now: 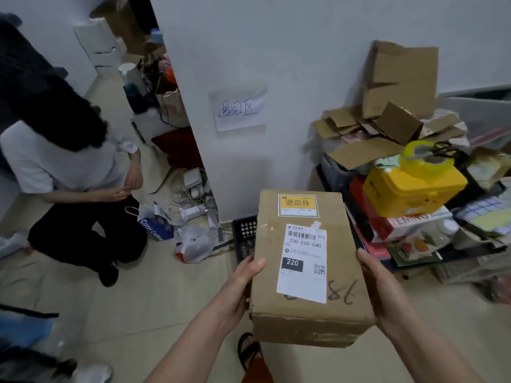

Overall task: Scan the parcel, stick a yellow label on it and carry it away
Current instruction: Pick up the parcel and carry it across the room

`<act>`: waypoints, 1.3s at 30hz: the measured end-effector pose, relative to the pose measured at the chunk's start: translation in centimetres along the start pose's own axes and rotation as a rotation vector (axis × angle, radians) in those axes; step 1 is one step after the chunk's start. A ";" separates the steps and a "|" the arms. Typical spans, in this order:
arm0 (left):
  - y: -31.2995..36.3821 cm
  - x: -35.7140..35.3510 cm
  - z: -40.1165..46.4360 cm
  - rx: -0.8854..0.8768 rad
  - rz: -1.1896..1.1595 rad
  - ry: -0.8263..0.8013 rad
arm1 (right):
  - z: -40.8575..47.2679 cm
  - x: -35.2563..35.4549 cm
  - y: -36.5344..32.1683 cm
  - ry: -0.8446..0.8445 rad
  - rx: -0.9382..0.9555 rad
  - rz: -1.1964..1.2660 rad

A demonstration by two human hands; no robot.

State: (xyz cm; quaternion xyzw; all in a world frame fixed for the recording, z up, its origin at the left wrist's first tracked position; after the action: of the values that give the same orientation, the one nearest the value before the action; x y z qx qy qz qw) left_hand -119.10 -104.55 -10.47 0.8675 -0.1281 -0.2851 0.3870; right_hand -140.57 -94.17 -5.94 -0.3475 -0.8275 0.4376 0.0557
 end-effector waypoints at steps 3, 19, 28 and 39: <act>2.7 1.8 4.8 0.016 0.024 -0.019 | 4.6 -2.0 -1.7 0.024 -0.027 -0.022; 1.5 10.3 28.3 0.131 0.104 0.189 | 33.8 -3.2 3.1 0.004 -0.175 -0.209; -11.9 17.0 43.4 0.212 0.072 0.388 | 51.3 0.7 14.6 0.027 -0.256 -0.312; -23.3 22.4 54.0 0.267 0.167 0.569 | 62.7 3.4 26.8 0.109 -0.327 -0.449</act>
State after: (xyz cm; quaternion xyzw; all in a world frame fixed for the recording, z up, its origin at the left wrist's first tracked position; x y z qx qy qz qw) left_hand -133.05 -131.24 -65.73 0.9420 -0.1217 0.0210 0.3121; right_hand -153.84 -124.99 -65.41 -0.1831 -0.9390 0.2558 0.1389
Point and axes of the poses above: each hand's wrist, its own z-axis towards the middle knuckle, its own x-axis out of the back of the hand, y = z × x, the point moved 6 cm from there along z, towards the middle knuckle, and after that the axes turned 4 degrees about -z, right-handed, at the moved point
